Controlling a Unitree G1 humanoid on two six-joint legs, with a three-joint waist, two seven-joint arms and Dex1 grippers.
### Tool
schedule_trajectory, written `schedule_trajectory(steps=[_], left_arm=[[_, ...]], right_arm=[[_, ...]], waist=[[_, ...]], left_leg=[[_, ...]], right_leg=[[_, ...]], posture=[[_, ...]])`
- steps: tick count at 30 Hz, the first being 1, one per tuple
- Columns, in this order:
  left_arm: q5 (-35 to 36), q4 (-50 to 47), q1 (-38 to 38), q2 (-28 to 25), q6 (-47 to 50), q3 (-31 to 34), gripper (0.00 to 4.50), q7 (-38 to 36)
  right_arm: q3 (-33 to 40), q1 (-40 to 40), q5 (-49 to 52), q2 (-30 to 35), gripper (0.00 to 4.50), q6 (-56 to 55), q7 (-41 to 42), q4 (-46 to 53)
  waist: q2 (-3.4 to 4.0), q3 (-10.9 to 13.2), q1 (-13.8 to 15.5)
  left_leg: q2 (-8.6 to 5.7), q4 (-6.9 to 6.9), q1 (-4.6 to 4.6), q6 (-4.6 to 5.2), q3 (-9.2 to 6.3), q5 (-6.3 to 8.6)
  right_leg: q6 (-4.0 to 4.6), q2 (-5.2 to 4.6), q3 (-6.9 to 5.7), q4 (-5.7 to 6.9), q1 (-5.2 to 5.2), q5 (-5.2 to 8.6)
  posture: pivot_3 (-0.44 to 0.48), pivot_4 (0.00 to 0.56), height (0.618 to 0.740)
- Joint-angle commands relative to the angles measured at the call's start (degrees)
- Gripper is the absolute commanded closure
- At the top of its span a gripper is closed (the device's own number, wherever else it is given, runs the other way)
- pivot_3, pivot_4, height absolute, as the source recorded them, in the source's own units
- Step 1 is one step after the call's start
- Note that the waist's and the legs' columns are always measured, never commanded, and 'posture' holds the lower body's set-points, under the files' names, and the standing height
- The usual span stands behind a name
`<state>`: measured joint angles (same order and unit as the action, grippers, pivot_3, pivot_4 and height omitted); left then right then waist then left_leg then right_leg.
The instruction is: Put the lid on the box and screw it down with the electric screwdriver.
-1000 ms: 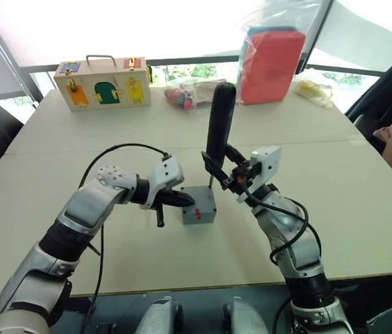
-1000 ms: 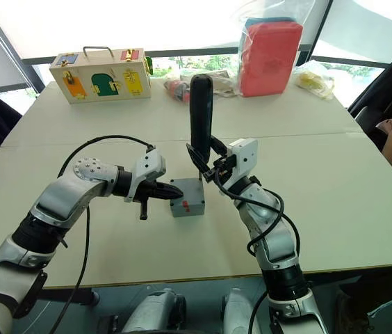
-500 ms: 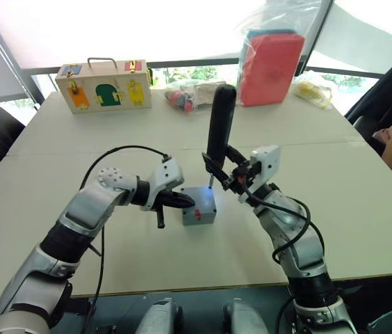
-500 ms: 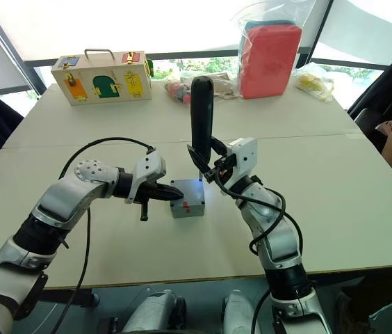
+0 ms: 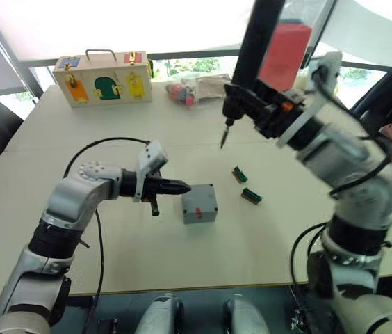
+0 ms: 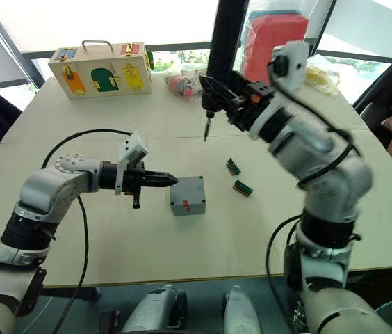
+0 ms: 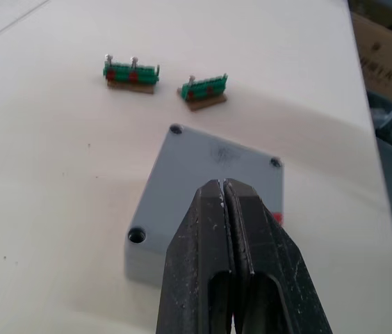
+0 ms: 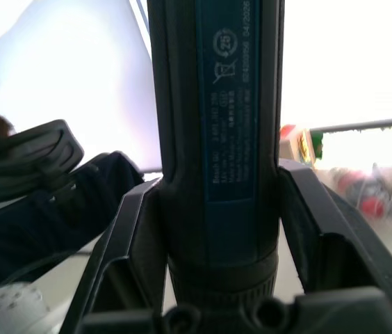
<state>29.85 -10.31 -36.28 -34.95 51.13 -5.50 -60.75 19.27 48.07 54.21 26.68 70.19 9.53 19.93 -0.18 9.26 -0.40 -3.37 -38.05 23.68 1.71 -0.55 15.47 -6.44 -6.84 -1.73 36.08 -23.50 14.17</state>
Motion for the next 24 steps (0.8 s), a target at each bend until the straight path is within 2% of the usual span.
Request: schedule_trajectory(steps=[1, 4, 7, 10, 14, 24], left_arm=[[2.9, -6.8, -0.2, -1.0, 2.7, 1.1, 4.50, 1.7], [1.8, -9.4, 1.4, -2.5, 1.3, -0.9, 4.50, 1.9], [0.0, -11.2, 3.0, -3.3, -1.0, -3.5, 4.50, 2.1], [-1.1, -12.8, 3.9, -4.2, -2.9, -5.5, 4.50, 1.7], [-1.6, -12.6, 4.1, -4.2, -4.4, -6.7, 4.50, 1.6], [-2.8, -11.2, 6.8, -2.7, -5.9, -6.1, 4.50, 4.7]], right_arm=[[5.5, 1.7, 1.4, 8.7, 2.62, 13.4, -1.3, -8.0], [4.7, -1.9, 1.2, 16.7, 2.62, 21.6, 1.7, -15.2], [1.4, -7.2, 7.3, 24.5, 2.62, 22.3, 3.9, -22.8], [-3.8, -8.7, 9.2, 29.8, 2.62, 22.3, 5.1, -28.7], [-11.7, -6.8, 6.1, 32.6, 2.62, 22.3, 8.1, -34.9], [-26.4, -3.6, -11.4, 32.3, 2.62, 14.7, 20.9, -43.9]], waist=[[0.01, 0.0, 0.1], [0.03, 0.2, 0.0], [0.08, 0.2, -0.2], [0.26, 0.5, -0.6], [0.30, 0.6, -0.6], [0.15, 0.7, -0.2]], left_leg=[[-0.01, 0.00, 0.00, 0.03, 0.00, 0.02], [-0.01, 0.03, 0.03, 0.08, 0.07, 0.05], [0.02, 0.07, 0.06, 0.11, 0.12, 0.05], [0.02, 0.04, 0.06, 0.17, 0.27, 0.08], [0.09, -0.05, 0.02, 0.19, 0.33, 0.09], [0.03, -0.18, 0.10, 0.25, 0.30, 0.12]], right_leg=[[0.01, -0.02, -0.01, -0.04, 0.02, 0.00], [0.01, -0.04, 0.01, -0.06, -0.01, 0.01], [0.01, -0.03, 0.01, -0.14, -0.02, 0.02], [-0.02, -0.05, 0.04, -0.15, -0.02, 0.00], [-0.01, 0.01, 0.08, -0.07, -0.04, 0.00], [-0.15, 0.07, -0.04, -0.19, 0.04, -0.07]], posture=[[0.000, 0.150, 0.740], [0.000, 0.150, 0.740], [0.000, 0.150, 0.740], [0.000, 0.150, 0.740], [0.000, 0.150, 0.740], [0.000, 0.150, 0.740]])
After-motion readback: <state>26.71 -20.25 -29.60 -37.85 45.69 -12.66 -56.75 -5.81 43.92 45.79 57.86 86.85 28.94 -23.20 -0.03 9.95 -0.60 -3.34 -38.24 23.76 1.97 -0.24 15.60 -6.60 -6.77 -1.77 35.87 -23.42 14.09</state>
